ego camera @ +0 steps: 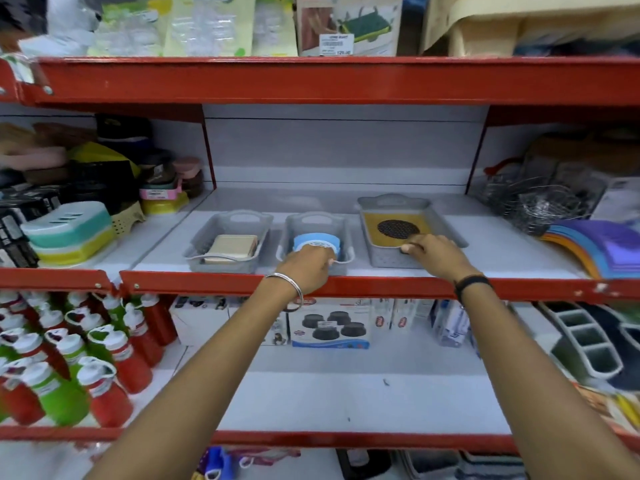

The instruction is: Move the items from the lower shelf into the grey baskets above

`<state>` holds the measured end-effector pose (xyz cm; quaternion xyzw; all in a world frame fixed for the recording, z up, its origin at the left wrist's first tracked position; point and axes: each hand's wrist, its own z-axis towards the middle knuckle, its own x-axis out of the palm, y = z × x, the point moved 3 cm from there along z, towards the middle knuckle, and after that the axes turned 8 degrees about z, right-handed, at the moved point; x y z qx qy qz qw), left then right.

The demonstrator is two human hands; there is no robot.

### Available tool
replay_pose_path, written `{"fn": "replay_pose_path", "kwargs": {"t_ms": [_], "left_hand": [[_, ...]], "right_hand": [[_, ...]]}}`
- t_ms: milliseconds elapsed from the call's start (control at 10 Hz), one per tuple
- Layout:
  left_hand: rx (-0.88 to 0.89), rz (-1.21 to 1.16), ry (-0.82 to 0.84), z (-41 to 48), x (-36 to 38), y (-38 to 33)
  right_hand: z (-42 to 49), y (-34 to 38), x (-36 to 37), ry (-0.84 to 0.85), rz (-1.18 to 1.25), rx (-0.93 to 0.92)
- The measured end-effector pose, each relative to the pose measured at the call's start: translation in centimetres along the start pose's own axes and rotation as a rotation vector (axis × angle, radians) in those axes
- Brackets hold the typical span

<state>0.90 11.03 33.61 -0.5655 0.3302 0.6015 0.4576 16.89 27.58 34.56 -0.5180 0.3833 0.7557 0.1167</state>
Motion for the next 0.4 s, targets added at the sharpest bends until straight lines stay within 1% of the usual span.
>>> {"fn": "replay_pose_path", "kwargs": {"t_ms": [100, 200, 300, 400], "left_hand": [[-0.045, 0.025, -0.059, -0.7, 0.0, -0.5], [-0.073, 0.092, -0.164, -1.3, -0.2, -0.9], [-0.077, 0.117, -0.2, -1.5, 0.1, -1.0], [-0.061, 0.143, -0.242, -1.7, -0.5, -1.2]], "right_hand": [[-1.1, -0.2, -0.1, 0.045, -0.002, -0.033], [-2.6, -0.7, -0.1, 0.056, -0.046, -0.028], [-3.4, -0.5, -0.1, 0.065, -0.058, -0.004], [-3.8, 0.4, -0.7, 0.017, -0.013, -0.019]]}}
